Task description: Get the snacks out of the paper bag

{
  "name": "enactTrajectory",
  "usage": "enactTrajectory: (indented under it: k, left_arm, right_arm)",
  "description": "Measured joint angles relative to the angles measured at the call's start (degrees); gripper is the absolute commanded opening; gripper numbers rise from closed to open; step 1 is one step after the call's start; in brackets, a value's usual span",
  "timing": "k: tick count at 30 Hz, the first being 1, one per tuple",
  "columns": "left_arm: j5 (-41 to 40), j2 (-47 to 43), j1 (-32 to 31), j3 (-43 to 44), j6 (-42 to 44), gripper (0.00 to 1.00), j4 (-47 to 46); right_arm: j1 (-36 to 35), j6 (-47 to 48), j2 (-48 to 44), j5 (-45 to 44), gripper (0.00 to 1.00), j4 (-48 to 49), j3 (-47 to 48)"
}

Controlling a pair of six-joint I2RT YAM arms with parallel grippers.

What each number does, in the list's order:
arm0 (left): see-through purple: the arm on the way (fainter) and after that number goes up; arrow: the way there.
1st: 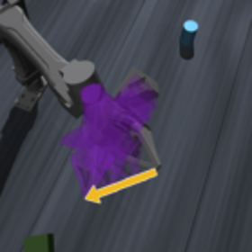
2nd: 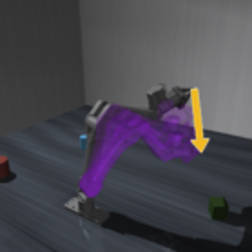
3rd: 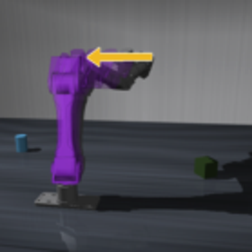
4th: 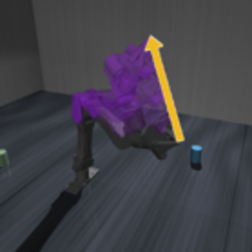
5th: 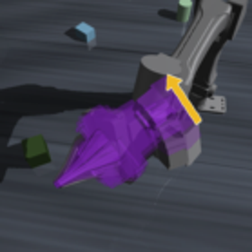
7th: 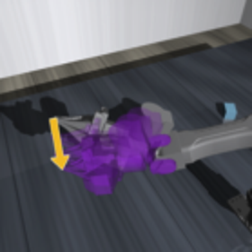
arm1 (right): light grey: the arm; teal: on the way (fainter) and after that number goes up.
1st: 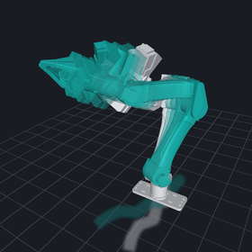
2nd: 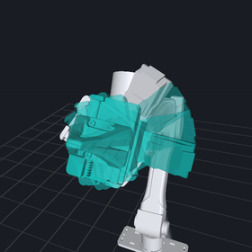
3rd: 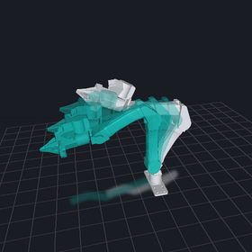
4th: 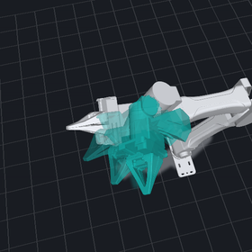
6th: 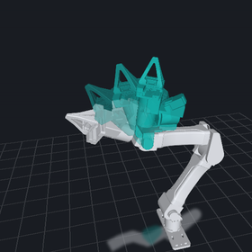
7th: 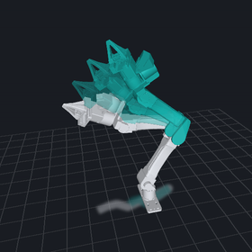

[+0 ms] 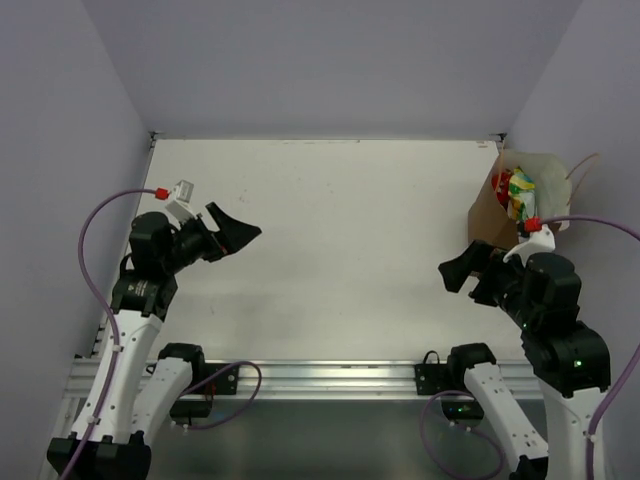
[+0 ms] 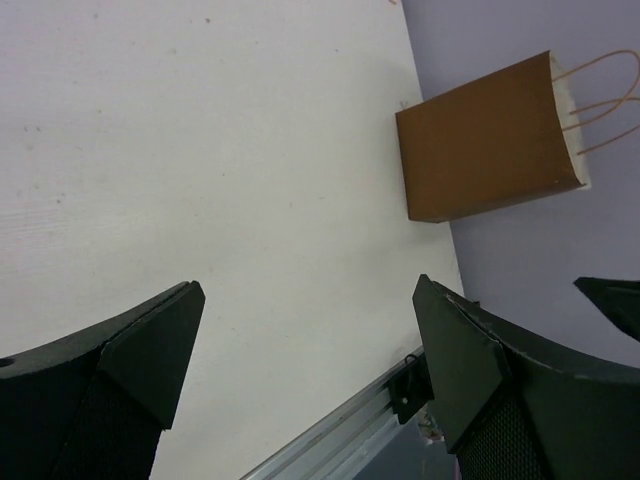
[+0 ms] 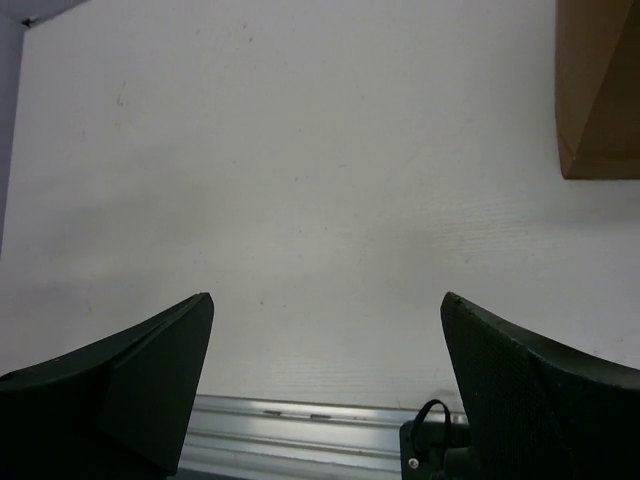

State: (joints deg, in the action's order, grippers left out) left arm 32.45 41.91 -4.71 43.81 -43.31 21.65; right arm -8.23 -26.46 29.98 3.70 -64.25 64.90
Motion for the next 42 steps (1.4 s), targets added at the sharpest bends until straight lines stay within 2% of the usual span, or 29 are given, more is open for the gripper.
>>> enactTrajectory:
  k: [3, 10, 14, 18, 25, 35, 36, 40, 42]
  left_arm:
    - [-1.01, 0.57, 0.00, 0.33, 1.20, 0.92, 1.42]
    - [-1.40, 4.90, -0.68, 1.53, 2.43, 0.84, 1.90]
    - [-0.90, 6.71, -0.72, 1.86, 2.10, 0.84, 1.05]
    - [0.33, 8.98, -0.79, 2.56, 2.01, 0.84, -0.24]
    - [2.75, 11.34, -1.01, 4.42, 2.64, 0.93, -2.91]
    - [6.03, 12.96, -1.01, 4.42, 2.62, 0.94, -7.85]
    - [6.23, 13.31, -1.01, 4.42, 2.62, 0.97, -7.96]
    - [6.58, 14.43, -1.01, 4.42, 2.69, 0.98, -8.20]
    - [6.56, 14.86, -1.01, 4.42, 3.06, 0.98, -8.09]
  right_arm:
    - [0.00, 0.66, 2.80, -1.77, 0.99, -0.90, 7.23]
    - [0.00, 1.01, 17.35, -5.73, 0.99, 2.60, 32.81]
    - [0.00, 2.27, 27.67, -10.69, 0.99, 4.35, 40.48]
    - [0.46, 4.48, 38.10, -15.93, 0.99, 4.70, 44.06]
    - [2.99, 7.89, 54.01, -20.87, 0.99, 4.63, 50.90]
    - [3.19, 8.94, 56.94, -27.52, 0.98, 4.59, 53.46]
    - [3.26, 8.94, 57.09, -28.20, 0.98, 4.63, 53.35]
    - [3.32, 8.79, 57.64, -29.07, 0.93, 5.01, 50.84]
    - [3.32, 8.70, 58.21, -29.59, 0.86, 5.18, 49.24]
